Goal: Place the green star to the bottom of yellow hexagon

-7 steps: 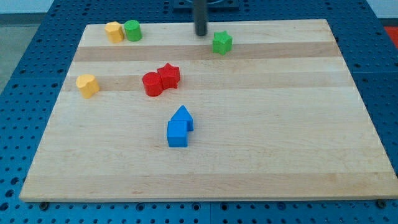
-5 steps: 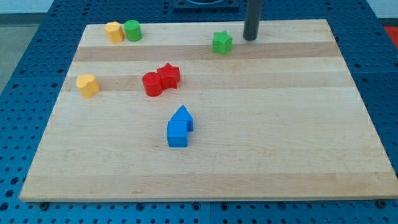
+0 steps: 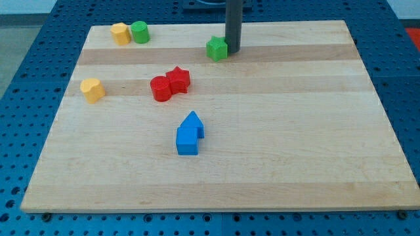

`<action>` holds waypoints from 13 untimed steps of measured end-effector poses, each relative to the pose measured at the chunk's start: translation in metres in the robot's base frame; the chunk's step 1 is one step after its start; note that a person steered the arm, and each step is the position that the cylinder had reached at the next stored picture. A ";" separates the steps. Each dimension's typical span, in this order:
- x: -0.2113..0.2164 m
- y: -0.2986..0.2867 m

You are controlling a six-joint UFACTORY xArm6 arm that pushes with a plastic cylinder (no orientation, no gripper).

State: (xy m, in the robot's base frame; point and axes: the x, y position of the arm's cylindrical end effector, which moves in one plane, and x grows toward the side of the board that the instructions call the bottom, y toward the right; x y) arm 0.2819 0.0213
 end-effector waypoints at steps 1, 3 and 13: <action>0.012 -0.020; 0.014 -0.069; 0.019 -0.200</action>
State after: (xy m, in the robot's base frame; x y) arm 0.3009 -0.1792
